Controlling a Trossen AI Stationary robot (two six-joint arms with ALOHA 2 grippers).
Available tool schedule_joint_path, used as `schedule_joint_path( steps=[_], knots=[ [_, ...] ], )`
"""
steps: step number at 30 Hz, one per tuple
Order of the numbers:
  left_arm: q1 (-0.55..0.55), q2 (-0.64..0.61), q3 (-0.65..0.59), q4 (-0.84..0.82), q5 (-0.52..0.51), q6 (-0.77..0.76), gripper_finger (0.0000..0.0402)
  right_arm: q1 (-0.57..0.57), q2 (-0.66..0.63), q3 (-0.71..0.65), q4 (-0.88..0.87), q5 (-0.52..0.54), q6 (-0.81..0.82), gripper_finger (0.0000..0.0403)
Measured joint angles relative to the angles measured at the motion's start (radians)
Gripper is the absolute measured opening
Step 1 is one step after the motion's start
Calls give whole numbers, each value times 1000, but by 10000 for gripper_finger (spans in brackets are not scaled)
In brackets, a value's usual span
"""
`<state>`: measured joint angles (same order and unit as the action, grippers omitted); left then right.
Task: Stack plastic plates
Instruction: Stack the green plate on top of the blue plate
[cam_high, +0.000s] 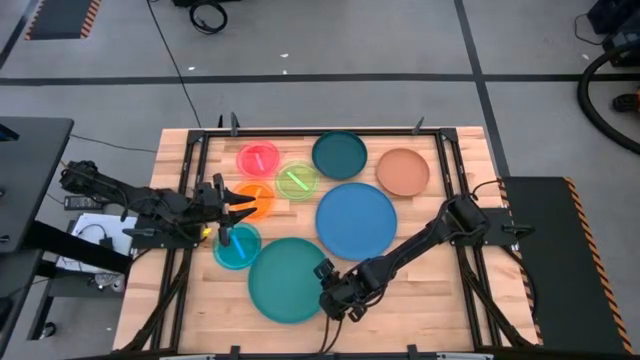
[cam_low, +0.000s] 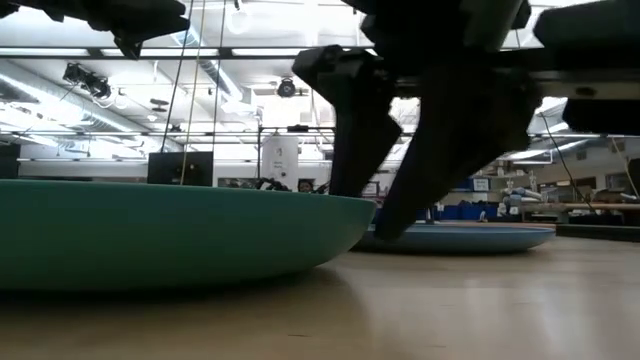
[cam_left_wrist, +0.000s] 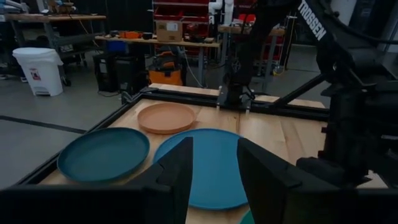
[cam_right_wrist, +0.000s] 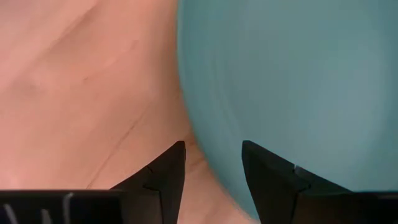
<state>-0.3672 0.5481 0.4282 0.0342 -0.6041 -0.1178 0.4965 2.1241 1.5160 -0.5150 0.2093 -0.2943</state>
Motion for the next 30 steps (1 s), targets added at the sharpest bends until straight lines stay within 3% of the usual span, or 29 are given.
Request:
schedule_joint_path(
  steps=[7, 21, 30],
  knots=[
    [0, 9, 0, -1, 0, -2, 133, 3, 20, -1, -25, 49, -67, 151],
    [0, 9, 0, -2, -1, -1, 133, 9, 18, -3, -19, 167, -190, 52],
    [0, 9, 0, -2, -1, 0, 133, 19, 18, 71, -56, 235, -252, 31]
  ],
)
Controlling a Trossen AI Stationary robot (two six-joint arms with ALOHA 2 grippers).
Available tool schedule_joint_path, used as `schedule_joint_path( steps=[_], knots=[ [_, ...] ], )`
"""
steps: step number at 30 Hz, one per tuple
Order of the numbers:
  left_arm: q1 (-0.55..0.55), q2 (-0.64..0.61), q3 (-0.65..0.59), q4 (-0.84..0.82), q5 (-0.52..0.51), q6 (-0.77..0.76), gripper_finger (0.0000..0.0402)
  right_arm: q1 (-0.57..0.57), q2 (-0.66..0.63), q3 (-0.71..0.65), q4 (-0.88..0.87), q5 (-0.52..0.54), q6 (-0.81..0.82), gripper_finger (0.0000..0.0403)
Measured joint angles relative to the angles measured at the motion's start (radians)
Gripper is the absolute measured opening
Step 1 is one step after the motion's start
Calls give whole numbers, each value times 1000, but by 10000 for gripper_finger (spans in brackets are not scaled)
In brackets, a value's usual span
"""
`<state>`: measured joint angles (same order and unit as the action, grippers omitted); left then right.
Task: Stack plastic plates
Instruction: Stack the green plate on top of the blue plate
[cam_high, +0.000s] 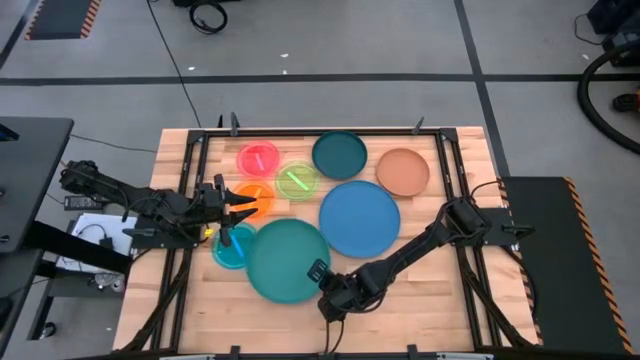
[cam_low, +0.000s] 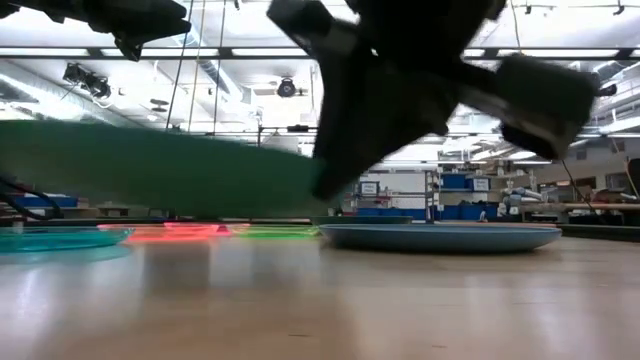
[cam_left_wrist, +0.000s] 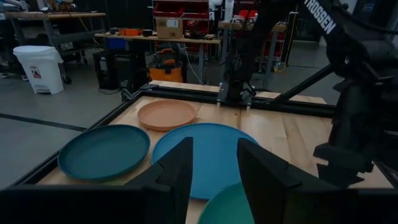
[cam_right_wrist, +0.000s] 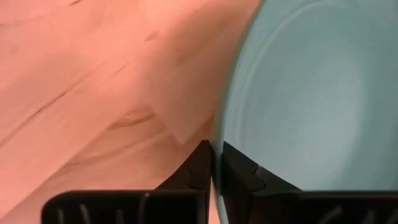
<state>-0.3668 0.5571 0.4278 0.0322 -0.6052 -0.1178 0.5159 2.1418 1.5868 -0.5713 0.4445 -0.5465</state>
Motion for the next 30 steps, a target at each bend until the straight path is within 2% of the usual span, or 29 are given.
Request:
schedule_joint_path(
  steps=[6, 11, 22, 26, 30],
  knots=[
    [0, 0, 0, 0, 0, -1, 133, 0, -1, 120, -169, 68, 26, 30],
    [0, 0, 0, -3, 0, -1, 133, -25, -2, 181, -377, 87, 194, 30],
    [0, 0, 0, -7, 0, 0, 133, -47, -2, 181, -679, 157, 672, 30],
    [0, 0, 0, -7, 0, 0, 133, -42, -2, 141, -703, 130, 797, 30],
    [0, 0, 0, -7, 0, -1, 133, -36, -2, 88, -690, 93, 844, 30]
  ],
)
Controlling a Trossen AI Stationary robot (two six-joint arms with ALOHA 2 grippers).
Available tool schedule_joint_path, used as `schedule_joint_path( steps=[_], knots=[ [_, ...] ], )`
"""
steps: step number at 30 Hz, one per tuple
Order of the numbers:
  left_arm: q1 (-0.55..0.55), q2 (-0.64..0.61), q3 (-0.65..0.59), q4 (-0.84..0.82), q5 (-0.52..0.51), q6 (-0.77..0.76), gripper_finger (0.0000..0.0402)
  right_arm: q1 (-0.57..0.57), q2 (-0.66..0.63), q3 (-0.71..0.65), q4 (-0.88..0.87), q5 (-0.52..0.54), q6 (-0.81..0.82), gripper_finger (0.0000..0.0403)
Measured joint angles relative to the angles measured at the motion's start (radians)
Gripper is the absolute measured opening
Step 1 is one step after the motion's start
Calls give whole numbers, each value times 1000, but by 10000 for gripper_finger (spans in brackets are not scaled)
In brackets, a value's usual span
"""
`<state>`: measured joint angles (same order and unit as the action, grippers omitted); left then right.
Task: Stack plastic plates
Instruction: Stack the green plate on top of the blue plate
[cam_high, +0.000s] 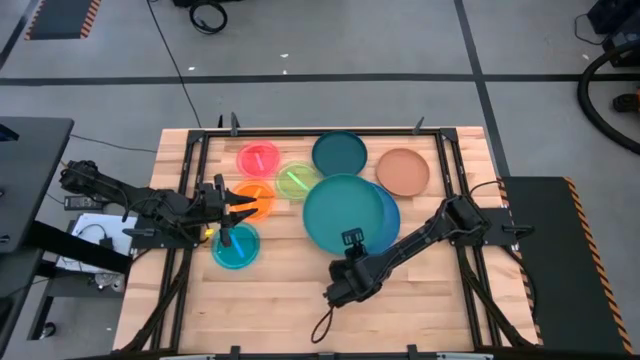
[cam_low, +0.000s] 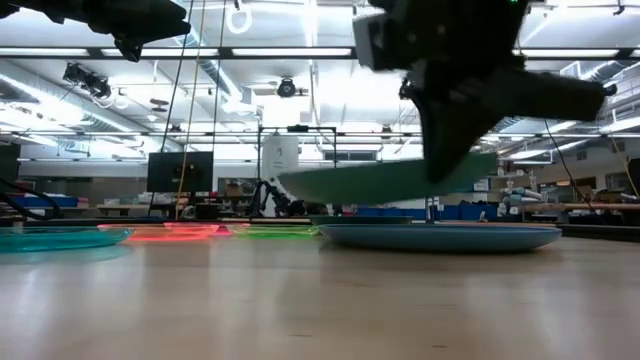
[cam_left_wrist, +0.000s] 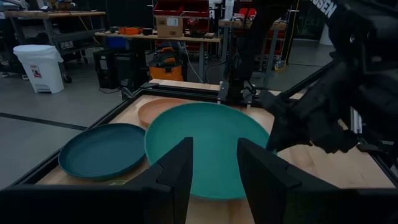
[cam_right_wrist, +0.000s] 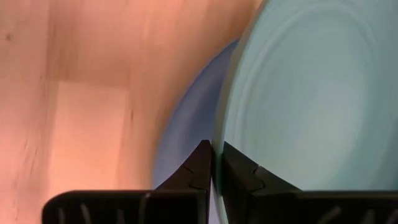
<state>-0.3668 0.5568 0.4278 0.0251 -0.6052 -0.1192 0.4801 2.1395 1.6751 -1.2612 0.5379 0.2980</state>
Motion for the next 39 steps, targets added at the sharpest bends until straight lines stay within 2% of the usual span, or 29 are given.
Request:
schedule_joint_path(
  steps=[5, 9, 16, 22, 29, 39],
  knots=[
    [0, 0, 0, 0, 0, 0, 133, -1, -9, -48, 6, -28, 43, 30],
    [0, 0, 0, 0, 0, 0, 133, 0, -68, -118, 52, -35, 66, 30],
    [0, 0, 0, 0, 0, 0, 133, -6, -210, -302, 276, -65, 70, 30],
    [0, 0, 0, 5, 0, 0, 133, -21, -272, -416, 398, -96, 78, 30],
    [0, 0, 0, 12, 0, -1, 133, -39, -261, -451, 447, -118, 70, 33],
    [0, 0, 0, 6, 0, -1, 133, -44, -261, -456, 474, -157, 77, 65]
  ],
)
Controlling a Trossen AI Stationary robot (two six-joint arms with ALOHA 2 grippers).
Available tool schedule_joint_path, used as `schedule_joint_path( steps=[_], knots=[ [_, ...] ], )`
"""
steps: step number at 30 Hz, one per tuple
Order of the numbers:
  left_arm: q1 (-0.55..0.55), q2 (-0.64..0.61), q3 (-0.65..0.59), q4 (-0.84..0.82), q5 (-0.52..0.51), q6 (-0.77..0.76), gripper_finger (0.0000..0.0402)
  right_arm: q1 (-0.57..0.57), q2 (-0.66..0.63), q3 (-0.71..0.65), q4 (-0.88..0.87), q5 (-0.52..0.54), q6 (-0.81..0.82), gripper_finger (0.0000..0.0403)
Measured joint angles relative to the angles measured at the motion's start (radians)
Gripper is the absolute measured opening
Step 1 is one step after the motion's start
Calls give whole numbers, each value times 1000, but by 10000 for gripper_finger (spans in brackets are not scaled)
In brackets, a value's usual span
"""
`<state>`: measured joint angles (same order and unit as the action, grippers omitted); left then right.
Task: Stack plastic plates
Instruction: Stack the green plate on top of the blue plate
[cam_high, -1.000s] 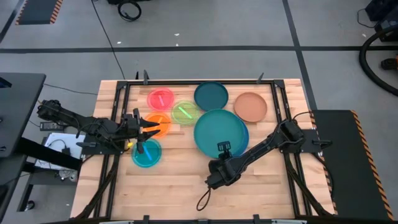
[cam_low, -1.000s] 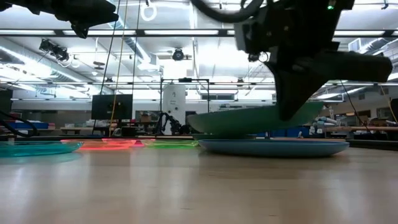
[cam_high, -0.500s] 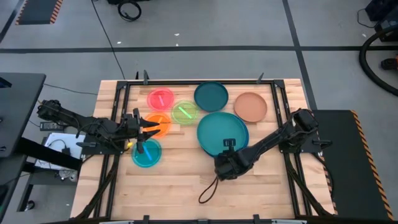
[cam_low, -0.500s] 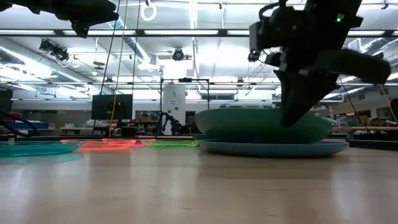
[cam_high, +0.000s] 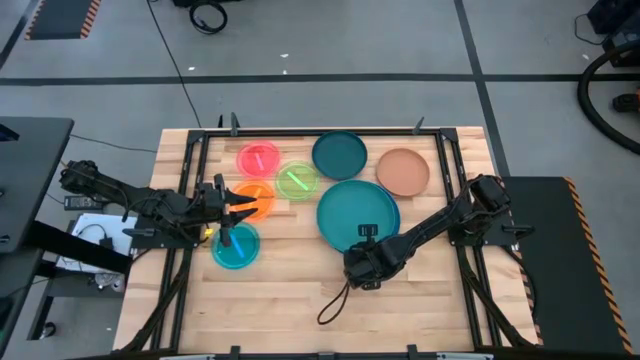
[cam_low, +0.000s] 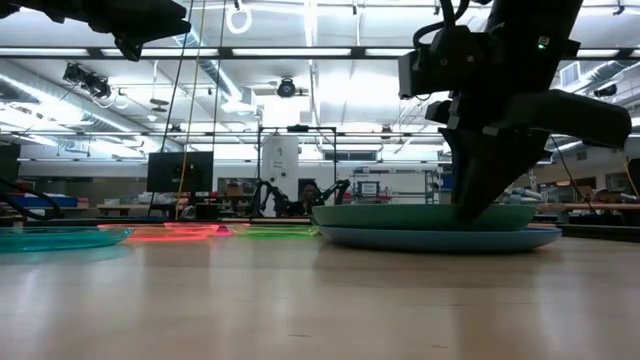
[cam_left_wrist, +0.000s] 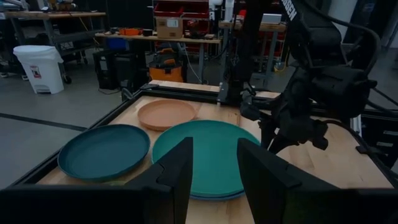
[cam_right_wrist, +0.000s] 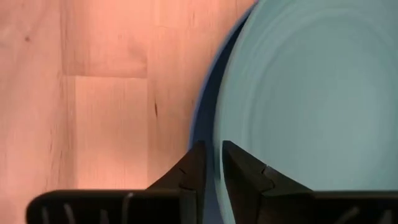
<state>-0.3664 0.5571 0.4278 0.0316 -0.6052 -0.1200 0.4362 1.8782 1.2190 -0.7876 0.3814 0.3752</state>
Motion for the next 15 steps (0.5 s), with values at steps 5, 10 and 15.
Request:
schedule_joint_path(
  steps=[5, 10, 15],
  knots=[
    [0, 0, 0, 0, 0, 0, 133, 1, 0, 0, -11, -11, 14, 85],
    [0, 0, 0, 0, 0, 1, 133, 0, 0, 4, -52, -40, 41, 100],
    [0, 0, 0, 0, 0, 0, 133, -3, 0, 5, -76, -73, 43, 108]
  ],
)
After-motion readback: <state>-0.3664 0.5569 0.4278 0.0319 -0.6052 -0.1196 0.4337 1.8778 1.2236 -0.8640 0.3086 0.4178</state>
